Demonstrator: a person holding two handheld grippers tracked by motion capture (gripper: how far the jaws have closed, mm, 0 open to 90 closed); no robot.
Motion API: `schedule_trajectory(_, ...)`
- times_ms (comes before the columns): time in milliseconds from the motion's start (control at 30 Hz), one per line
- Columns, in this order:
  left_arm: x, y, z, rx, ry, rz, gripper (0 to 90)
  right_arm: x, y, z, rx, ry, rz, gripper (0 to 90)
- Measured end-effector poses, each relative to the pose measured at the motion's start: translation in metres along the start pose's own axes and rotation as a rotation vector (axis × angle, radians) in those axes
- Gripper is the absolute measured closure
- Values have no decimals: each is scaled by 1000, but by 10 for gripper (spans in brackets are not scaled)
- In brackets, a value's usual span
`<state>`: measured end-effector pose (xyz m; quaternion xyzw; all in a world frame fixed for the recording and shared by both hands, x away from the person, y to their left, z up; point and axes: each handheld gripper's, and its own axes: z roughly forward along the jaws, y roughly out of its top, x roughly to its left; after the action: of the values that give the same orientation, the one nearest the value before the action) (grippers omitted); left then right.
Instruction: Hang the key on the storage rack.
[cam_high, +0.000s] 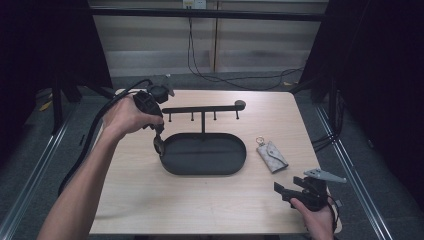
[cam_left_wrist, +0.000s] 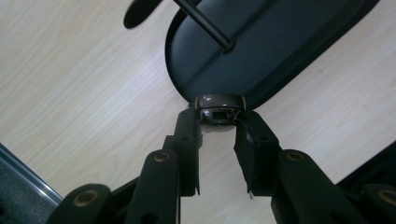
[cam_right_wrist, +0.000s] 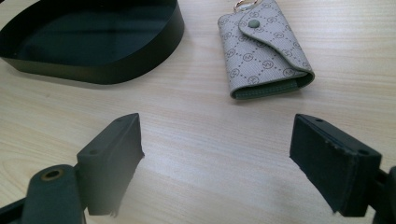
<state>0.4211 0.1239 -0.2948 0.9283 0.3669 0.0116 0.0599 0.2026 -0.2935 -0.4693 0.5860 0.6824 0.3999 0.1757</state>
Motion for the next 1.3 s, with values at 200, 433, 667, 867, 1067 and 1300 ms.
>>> schedule_trajectory(200, 0, 9, 6, 6, -7, 1, 707, 0, 0, 0, 1, 3, -2, 167)
schedule_trajectory(433, -4, 20, 17, 16, -1, -1, 707, 1, 0, 0, 2, 17, -8, 167)
schedule_trajectory(667, -2, 21, 12, 7, 10, -20, 707, 1, 0, 0, 1, 19, -12, 167)
schedule_trajectory(867, -2, 25, 7, -11, 9, -36, 707, 2, 0, 1, 7, 22, -11, 166)
schedule_trajectory(1067, -2, 32, 14, 4, 3, -64, 707, 1, 0, 1, 4, 23, -10, 166)
schedule_trajectory(1300, 2, 36, 16, -7, 7, -102, 705, 2, 1, 1, 12, 33, -17, 167)
